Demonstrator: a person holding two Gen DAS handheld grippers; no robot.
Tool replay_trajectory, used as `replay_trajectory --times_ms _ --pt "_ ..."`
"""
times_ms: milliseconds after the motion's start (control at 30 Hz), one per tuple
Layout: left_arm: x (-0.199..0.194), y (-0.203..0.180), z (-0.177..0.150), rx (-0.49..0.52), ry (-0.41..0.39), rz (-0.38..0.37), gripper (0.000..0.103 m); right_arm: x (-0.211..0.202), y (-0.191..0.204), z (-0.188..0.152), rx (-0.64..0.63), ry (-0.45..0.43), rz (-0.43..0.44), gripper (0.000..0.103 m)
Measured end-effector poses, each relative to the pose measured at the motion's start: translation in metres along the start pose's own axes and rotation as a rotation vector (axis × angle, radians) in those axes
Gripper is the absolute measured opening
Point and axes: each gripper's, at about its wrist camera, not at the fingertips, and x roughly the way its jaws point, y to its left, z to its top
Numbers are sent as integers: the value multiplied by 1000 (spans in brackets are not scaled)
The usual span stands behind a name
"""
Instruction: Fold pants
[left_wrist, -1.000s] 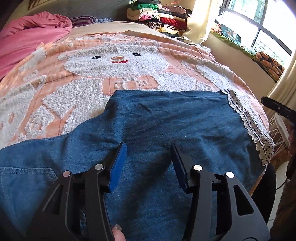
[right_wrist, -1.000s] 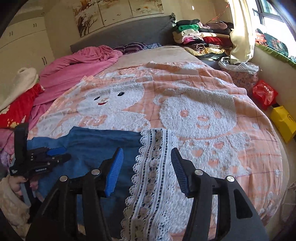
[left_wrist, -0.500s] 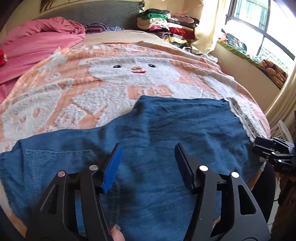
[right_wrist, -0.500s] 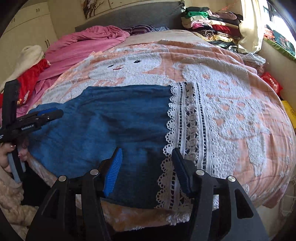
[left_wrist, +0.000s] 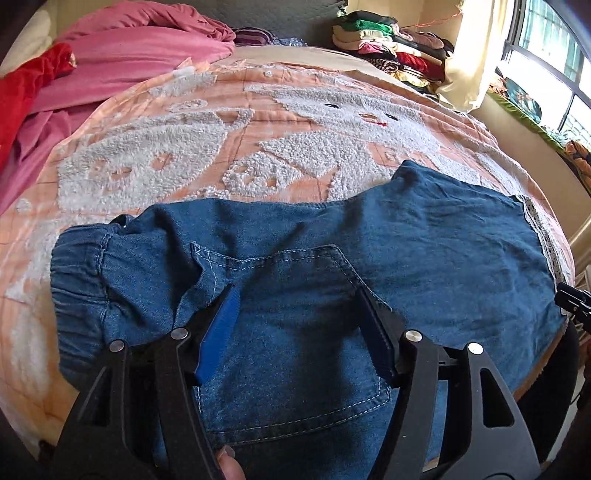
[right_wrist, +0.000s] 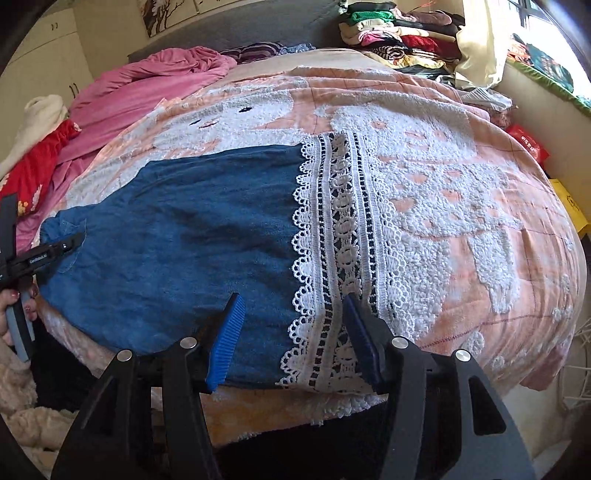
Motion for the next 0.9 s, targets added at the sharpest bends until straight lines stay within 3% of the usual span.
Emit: replay_trajectory --times_ms 200,300,500,600,900 --pt "-11 0 1 -27 -2 -13 57 -5 1 0 16 -7 -2 55" --pt "-22 -3 -2 -32 -3 -32 65 -14 5 -2 21 -14 10 59" --pt "-46 -15 -3 -7 -29 -52 71 -41 14 -6 27 -57 29 60" --pt "-56 -25 -4 19 -42 -60 72 -54 16 -7 37 -79 34 69" --pt "-79 -49 2 61 -90 -110 73 -78 15 -11 62 -129 39 70"
